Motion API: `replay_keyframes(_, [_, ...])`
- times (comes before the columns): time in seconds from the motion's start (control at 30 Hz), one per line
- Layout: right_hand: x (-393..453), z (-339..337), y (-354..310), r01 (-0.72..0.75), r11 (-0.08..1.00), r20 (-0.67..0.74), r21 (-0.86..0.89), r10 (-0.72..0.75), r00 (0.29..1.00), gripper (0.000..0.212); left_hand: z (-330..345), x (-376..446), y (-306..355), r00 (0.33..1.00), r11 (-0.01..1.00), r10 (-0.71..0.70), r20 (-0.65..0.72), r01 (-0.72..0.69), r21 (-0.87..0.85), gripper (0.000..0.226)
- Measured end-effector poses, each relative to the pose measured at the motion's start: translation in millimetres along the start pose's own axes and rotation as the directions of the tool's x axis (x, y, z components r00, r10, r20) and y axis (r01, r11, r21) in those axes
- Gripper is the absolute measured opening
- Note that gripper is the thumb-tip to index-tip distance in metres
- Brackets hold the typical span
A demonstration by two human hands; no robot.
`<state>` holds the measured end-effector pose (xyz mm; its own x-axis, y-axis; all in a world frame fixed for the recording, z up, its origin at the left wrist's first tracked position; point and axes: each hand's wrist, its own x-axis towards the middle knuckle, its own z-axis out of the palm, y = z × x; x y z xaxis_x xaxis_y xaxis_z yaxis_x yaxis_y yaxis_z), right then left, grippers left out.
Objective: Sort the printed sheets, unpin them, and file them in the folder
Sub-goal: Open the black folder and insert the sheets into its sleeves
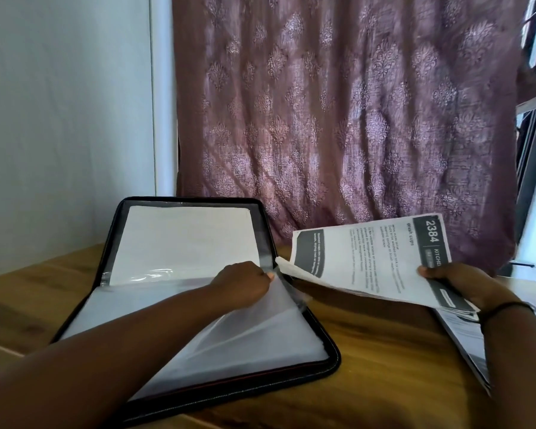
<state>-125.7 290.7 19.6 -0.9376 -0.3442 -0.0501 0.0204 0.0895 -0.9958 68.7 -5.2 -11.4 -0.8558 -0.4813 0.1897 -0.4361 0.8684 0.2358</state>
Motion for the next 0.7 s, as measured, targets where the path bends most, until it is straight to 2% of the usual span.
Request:
replay_keyframes(0.13, [-8.6,0.3,-2.9,-0.002,1.0,0.024,-0.005,0.002,1.0,0.006,-7.7,-2.5,0.0,0.995,0.994,0.014,-0.094,-0.024,-0.108,0.041])
replay_keyframes(0.23, [-3.7,-4.7,1.6,0.003,0.998,-0.02,0.055,-0.002,1.0,0.028,-10.8,0.5,-6.1,0.987,0.965,-0.028,-0.158,-0.014,-0.261,0.021])
replay_keyframes(0.27, [-2.1,-6.0,3.1,0.026,0.995,-0.021,0.097,-0.024,0.999,0.04,-11.4,1.5,-8.1,0.985,0.946,-0.049,-0.164,-0.007,-0.324,0.015])
replay_keyframes(0.33, [4.5,-8.5,7.7,0.038,0.99,-0.02,0.139,-0.036,0.999,0.081,-14.1,2.4,-11.8,0.987,0.894,-0.064,-0.15,-0.011,-0.449,0.012])
replay_keyframes(0.37, [2.4,-6.9,7.1,0.041,0.985,0.005,0.17,-0.042,0.999,0.081,-16.6,1.9,-12.8,0.991,0.865,-0.052,-0.123,-0.016,-0.502,0.018])
replay_keyframes(0.43, [-0.6,-4.8,6.5,0.045,0.98,0.044,0.192,-0.054,0.998,0.047,-22.0,0.3,-13.4,0.999,0.804,-0.006,-0.039,-0.018,-0.594,0.028])
replay_keyframes(0.47, [-5.2,-2.1,4.6,0.035,0.985,0.065,0.166,-0.046,0.997,0.041,-24.2,0.4,-14.1,1.0,0.791,0.019,-0.01,-0.021,-0.612,0.033])
replay_keyframes(0.5, [-8.8,0.5,3.8,0.026,0.988,0.087,0.15,-0.04,0.995,0.045,-26.1,0.9,-14.6,0.999,0.791,0.04,0.003,-0.03,-0.611,0.037])
replay_keyframes(0.53, [-8.8,1.0,4.6,0.026,0.991,0.123,0.13,-0.043,0.991,0.047,-27.7,1.1,-15.4,0.998,0.8,0.061,0.007,-0.045,-0.599,0.04])
replay_keyframes(0.57, [-11.4,2.7,4.2,0.013,0.993,0.181,0.12,-0.035,0.983,0.04,-28.9,1.1,-15.8,0.997,0.81,0.081,0.011,-0.059,-0.583,0.043])
replay_keyframes(0.63, [-23.1,7.1,1.8,-0.048,0.995,0.226,0.083,0.028,0.974,0.016,-29.7,1.3,-16.2,0.993,0.841,0.117,0.031,-0.082,-0.534,0.05])
replay_keyframes(0.7, [-25.9,7.5,4.7,-0.062,0.998,0.231,0.011,0.058,0.971,0.024,-30.3,2.7,-16.5,0.987,0.902,0.155,0.046,-0.122,-0.414,0.062])
